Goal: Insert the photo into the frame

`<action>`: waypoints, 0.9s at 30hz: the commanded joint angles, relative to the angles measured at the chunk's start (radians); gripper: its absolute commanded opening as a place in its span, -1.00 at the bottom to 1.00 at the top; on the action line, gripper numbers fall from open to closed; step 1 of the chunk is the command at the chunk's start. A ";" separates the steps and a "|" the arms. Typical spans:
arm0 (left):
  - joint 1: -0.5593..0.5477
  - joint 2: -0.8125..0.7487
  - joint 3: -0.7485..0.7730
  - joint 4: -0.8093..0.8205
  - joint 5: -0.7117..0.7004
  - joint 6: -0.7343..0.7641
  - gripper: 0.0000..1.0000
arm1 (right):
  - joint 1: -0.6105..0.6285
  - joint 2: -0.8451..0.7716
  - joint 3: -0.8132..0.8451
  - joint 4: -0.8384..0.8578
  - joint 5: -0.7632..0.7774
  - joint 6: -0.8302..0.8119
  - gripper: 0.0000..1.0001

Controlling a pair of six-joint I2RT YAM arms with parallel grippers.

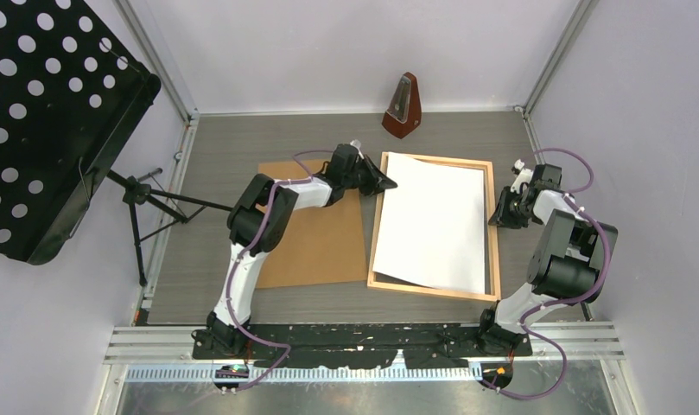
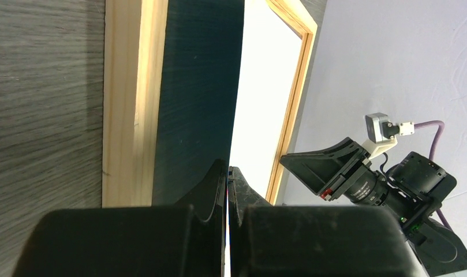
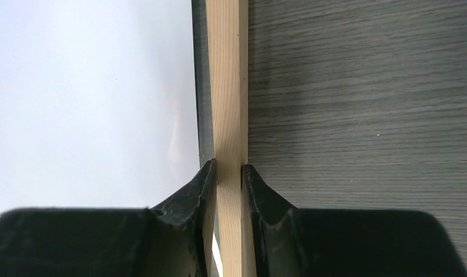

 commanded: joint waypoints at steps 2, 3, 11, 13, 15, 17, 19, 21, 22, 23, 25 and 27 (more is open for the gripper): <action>-0.012 0.010 0.047 0.051 -0.001 0.018 -1.00 | 0.003 -0.028 -0.013 -0.056 -0.044 0.024 -0.89; -0.014 0.012 0.048 0.057 -0.002 0.016 -1.00 | 0.003 -0.028 -0.014 -0.056 -0.045 0.025 -0.89; -0.020 0.015 0.049 0.069 -0.014 0.019 -1.00 | 0.001 -0.035 -0.014 -0.054 -0.059 0.029 -0.88; -0.019 0.016 0.045 0.078 -0.019 0.016 -1.00 | 0.001 -0.032 -0.013 -0.055 -0.064 0.032 -0.88; -0.020 0.021 0.049 0.080 -0.020 0.011 -1.00 | 0.001 -0.029 -0.012 -0.054 -0.068 0.033 -0.88; -0.020 0.024 0.050 0.089 -0.022 0.006 -1.00 | 0.001 -0.027 -0.011 -0.053 -0.071 0.035 -0.89; -0.020 0.026 0.050 0.101 -0.022 -0.001 -1.00 | 0.002 -0.027 -0.011 -0.052 -0.074 0.036 -0.89; -0.020 0.029 0.052 0.108 -0.022 -0.006 -1.00 | 0.001 -0.026 -0.011 -0.050 -0.075 0.037 -0.88; -0.019 0.030 0.052 0.114 -0.023 -0.010 -1.00 | 0.001 -0.025 -0.010 -0.049 -0.076 0.038 -0.89; -0.020 0.030 0.050 0.122 -0.022 -0.013 -1.00 | 0.001 -0.024 -0.010 -0.049 -0.077 0.038 -0.89; -0.018 0.029 0.042 0.136 -0.024 -0.014 -1.00 | 0.000 -0.025 -0.010 -0.047 -0.077 0.039 -0.88; -0.018 0.025 0.028 0.151 -0.025 -0.015 -1.00 | -0.001 -0.024 -0.008 -0.046 -0.078 0.039 -0.89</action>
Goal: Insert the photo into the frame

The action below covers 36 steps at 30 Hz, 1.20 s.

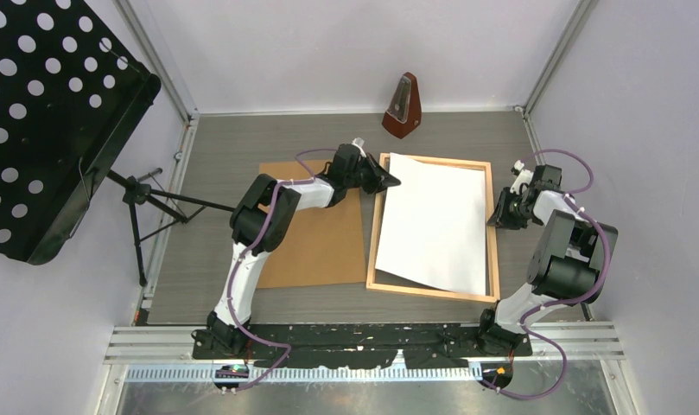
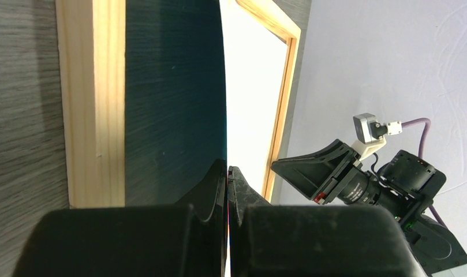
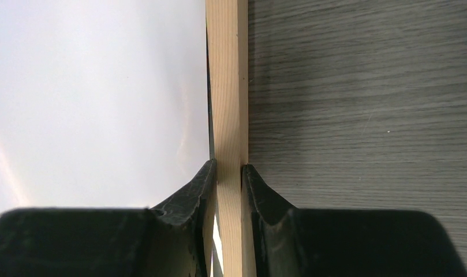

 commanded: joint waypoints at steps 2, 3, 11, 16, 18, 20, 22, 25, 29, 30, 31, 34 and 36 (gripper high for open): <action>0.002 -0.006 -0.012 0.122 -0.021 -0.018 -1.00 | 0.000 -0.019 -0.003 -0.036 -0.057 0.037 -0.89; 0.002 -0.009 -0.018 0.131 -0.020 -0.019 -1.00 | -0.001 -0.019 -0.003 -0.035 -0.058 0.037 -0.89; 0.009 -0.024 -0.057 0.178 -0.028 -0.020 -1.00 | -0.004 -0.020 -0.005 -0.033 -0.062 0.040 -0.88; 0.006 -0.026 -0.079 0.200 -0.030 -0.021 -1.00 | -0.004 -0.018 -0.004 -0.033 -0.062 0.039 -0.89; 0.003 -0.027 -0.085 0.202 -0.031 -0.021 -1.00 | -0.004 -0.015 -0.003 -0.033 -0.064 0.039 -0.89; 0.000 -0.026 -0.090 0.205 -0.027 -0.021 -1.00 | -0.005 -0.012 -0.003 -0.032 -0.064 0.041 -0.89; -0.006 -0.024 -0.093 0.203 -0.025 -0.017 -1.00 | -0.005 -0.011 -0.002 -0.033 -0.065 0.041 -0.89; -0.013 -0.021 -0.100 0.206 -0.021 -0.013 -0.98 | -0.005 -0.014 -0.003 -0.033 -0.066 0.040 -0.88; -0.016 -0.028 -0.107 0.197 -0.015 -0.004 -0.81 | -0.004 -0.018 -0.003 -0.034 -0.069 0.039 -0.89; -0.016 -0.034 -0.109 0.191 -0.015 0.003 -0.76 | -0.005 -0.017 -0.003 -0.033 -0.071 0.039 -0.89; -0.016 -0.038 -0.108 0.184 -0.016 0.011 -0.73 | -0.004 -0.016 -0.003 -0.033 -0.071 0.040 -0.89; -0.014 -0.050 -0.113 0.173 -0.020 0.025 -0.66 | -0.005 -0.015 -0.002 -0.033 -0.074 0.040 -0.88; -0.013 -0.054 -0.113 0.165 -0.021 0.033 -0.64 | -0.004 -0.017 -0.003 -0.033 -0.074 0.040 -0.89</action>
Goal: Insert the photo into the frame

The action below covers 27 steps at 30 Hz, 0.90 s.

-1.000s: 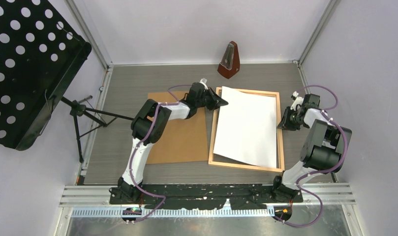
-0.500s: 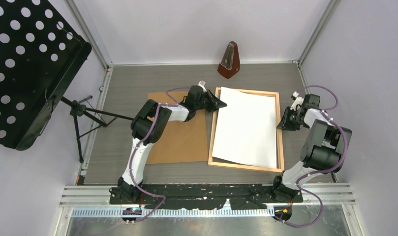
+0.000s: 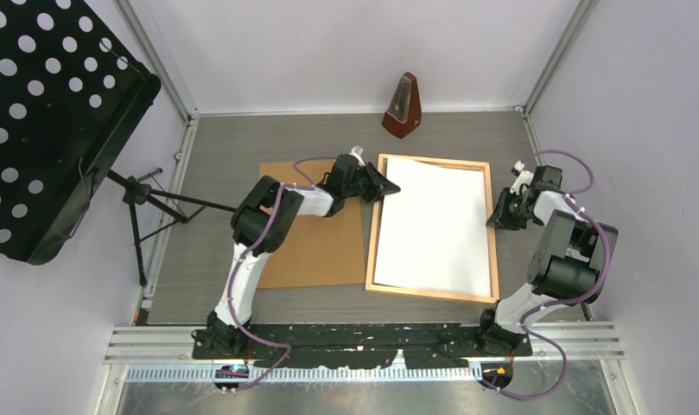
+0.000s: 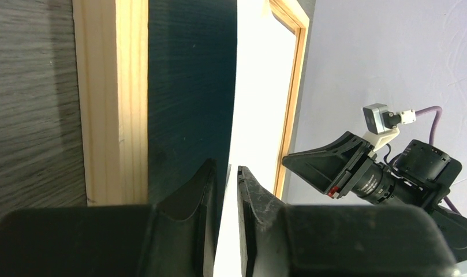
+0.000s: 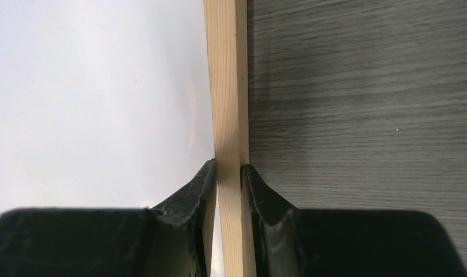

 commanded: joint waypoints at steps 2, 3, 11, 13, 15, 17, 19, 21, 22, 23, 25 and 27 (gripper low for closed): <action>0.001 -0.058 -0.005 0.008 -0.007 0.048 -0.62 | 0.000 -0.020 -0.001 -0.028 -0.056 0.033 -0.89; 0.001 -0.059 -0.005 0.007 -0.007 0.051 -0.62 | 0.000 -0.022 -0.001 -0.029 -0.055 0.033 -0.89; 0.024 -0.086 -0.015 -0.030 -0.010 0.093 -0.54 | 0.000 -0.020 0.001 -0.029 -0.058 0.034 -0.89; 0.023 -0.093 -0.022 -0.036 -0.010 0.099 -0.52 | 0.000 -0.019 0.003 -0.029 -0.058 0.033 -0.89; 0.023 -0.101 -0.028 -0.038 -0.008 0.101 -0.50 | -0.001 -0.018 0.003 -0.029 -0.058 0.033 -0.89; 0.024 -0.106 -0.030 -0.044 -0.006 0.103 -0.48 | 0.000 -0.018 0.003 -0.029 -0.058 0.033 -0.89; 0.024 -0.115 -0.032 -0.051 -0.008 0.111 -0.48 | 0.000 -0.021 0.003 -0.029 -0.057 0.033 -0.89; 0.024 -0.122 -0.036 -0.052 -0.006 0.116 -0.48 | -0.001 -0.023 0.003 -0.028 -0.057 0.032 -0.89; 0.024 -0.126 -0.040 -0.054 -0.008 0.120 -0.48 | -0.001 -0.023 0.004 -0.028 -0.057 0.032 -0.88; 0.023 -0.130 -0.042 -0.055 -0.009 0.123 -0.50 | -0.001 -0.023 0.003 -0.028 -0.058 0.032 -0.88; 0.024 -0.131 -0.045 -0.056 -0.010 0.129 -0.54 | -0.001 -0.023 0.002 -0.028 -0.059 0.032 -0.89; 0.024 -0.128 -0.044 -0.058 -0.009 0.129 -0.59 | -0.001 -0.026 0.001 -0.028 -0.059 0.032 -0.89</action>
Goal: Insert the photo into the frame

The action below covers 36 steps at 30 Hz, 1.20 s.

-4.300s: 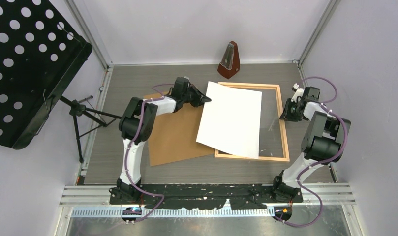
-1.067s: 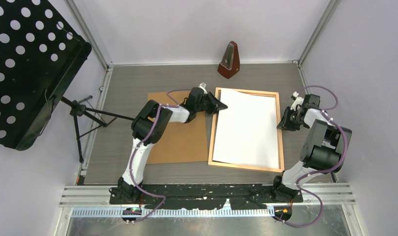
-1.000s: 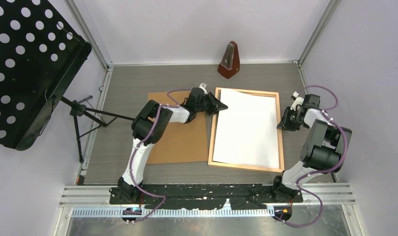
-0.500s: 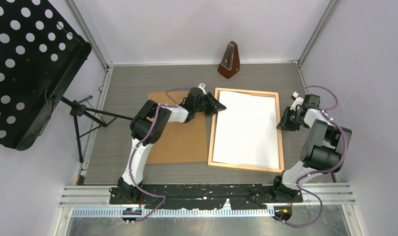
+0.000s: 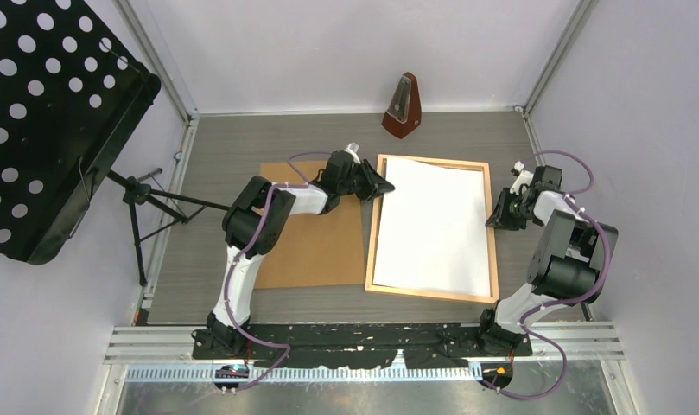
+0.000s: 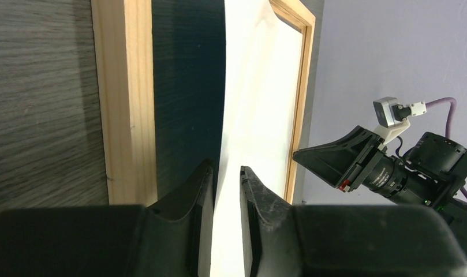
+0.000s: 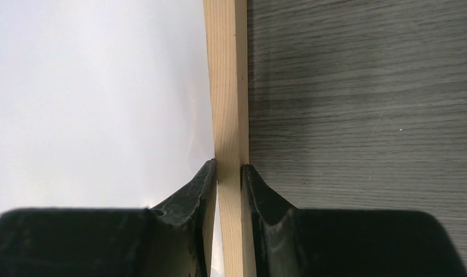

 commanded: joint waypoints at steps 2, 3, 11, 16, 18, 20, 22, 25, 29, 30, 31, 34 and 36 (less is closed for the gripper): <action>0.002 -0.055 -0.003 0.007 -0.008 0.032 -0.68 | -0.001 -0.033 0.000 -0.026 -0.052 0.031 -0.89; 0.002 -0.053 -0.001 0.003 -0.006 0.034 -0.77 | -0.002 -0.038 -0.001 -0.026 -0.052 0.030 -0.88; 0.002 -0.054 0.001 -0.017 -0.014 0.044 -1.00 | -0.005 -0.047 -0.003 -0.025 -0.064 0.030 -0.64; 0.003 -0.057 -0.005 -0.027 -0.025 0.053 -1.00 | -0.005 -0.051 -0.004 -0.026 -0.065 0.029 -0.46; 0.004 -0.059 -0.006 -0.032 -0.029 0.058 -1.00 | -0.005 -0.051 -0.004 -0.026 -0.068 0.030 -0.43; 0.005 -0.061 -0.010 -0.035 -0.033 0.059 -1.00 | -0.006 -0.051 -0.004 -0.026 -0.067 0.029 -0.41; 0.005 -0.065 -0.014 -0.033 -0.033 0.060 -1.00 | -0.005 -0.050 -0.004 -0.026 -0.065 0.029 -0.40; 0.010 -0.076 -0.024 -0.036 -0.039 0.062 -1.00 | -0.006 -0.048 -0.002 -0.026 -0.067 0.030 -0.39; 0.018 -0.086 -0.032 -0.037 -0.043 0.069 -1.00 | -0.007 -0.047 -0.002 -0.026 -0.066 0.030 -0.38; 0.020 -0.088 -0.032 -0.039 -0.043 0.070 -1.00 | -0.007 -0.047 -0.001 -0.026 -0.066 0.030 -0.38; 0.020 -0.089 -0.032 -0.040 -0.043 0.072 -1.00 | -0.007 -0.048 -0.002 -0.026 -0.065 0.030 -0.38; 0.018 -0.087 -0.030 -0.042 -0.032 0.068 -0.99 | -0.007 -0.049 -0.002 -0.025 -0.066 0.031 -0.38; 0.019 -0.086 -0.027 -0.041 -0.028 0.068 -0.87 | -0.008 -0.049 -0.002 -0.026 -0.066 0.030 -0.38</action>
